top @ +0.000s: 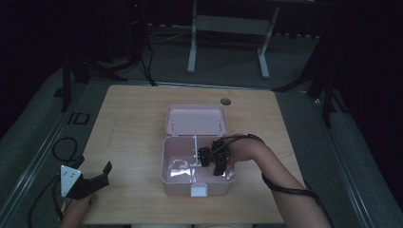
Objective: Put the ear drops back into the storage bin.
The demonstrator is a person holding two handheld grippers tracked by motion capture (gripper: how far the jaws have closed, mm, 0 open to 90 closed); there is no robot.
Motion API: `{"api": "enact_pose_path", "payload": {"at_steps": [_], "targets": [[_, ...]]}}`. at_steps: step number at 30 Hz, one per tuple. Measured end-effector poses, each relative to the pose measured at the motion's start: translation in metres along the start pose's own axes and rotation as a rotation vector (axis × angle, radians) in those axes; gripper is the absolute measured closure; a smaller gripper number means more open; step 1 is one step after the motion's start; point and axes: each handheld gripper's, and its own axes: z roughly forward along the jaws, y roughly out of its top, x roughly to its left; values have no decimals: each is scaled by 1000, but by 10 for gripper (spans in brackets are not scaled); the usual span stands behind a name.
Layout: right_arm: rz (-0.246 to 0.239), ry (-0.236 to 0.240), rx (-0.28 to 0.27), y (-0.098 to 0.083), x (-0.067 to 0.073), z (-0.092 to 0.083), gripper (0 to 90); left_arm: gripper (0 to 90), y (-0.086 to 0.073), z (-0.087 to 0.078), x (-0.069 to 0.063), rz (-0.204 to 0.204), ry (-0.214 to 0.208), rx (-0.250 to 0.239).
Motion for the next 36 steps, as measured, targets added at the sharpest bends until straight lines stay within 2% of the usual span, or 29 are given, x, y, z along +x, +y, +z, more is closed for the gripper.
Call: {"api": "enact_pose_path", "payload": {"at_steps": [10, 16, 26, 28, 30, 36], "targets": [[24, 13, 30, 2, 0, 19, 596, 4, 0, 0, 0, 2, 1, 0], [7, 16, 73, 5, 1, 29, 596, 4, 0, 0, -1, 4, 2, 1], [14, 26, 86, 6, 1, 39, 595, 4, 0, 0, -1, 5, 3, 1], [-2, 38, 96, 7, 2, 42, 595, 4, 0, 0, -1, 7, 2, 1], [3, 51, 114, 9, 2, 47, 595, 4, 0, 0, -1, 7, 1, 1], [9, 47, 125, 10, 3, 48, 594, 4, 0, 0, -1, 4, 0, -2]]}}
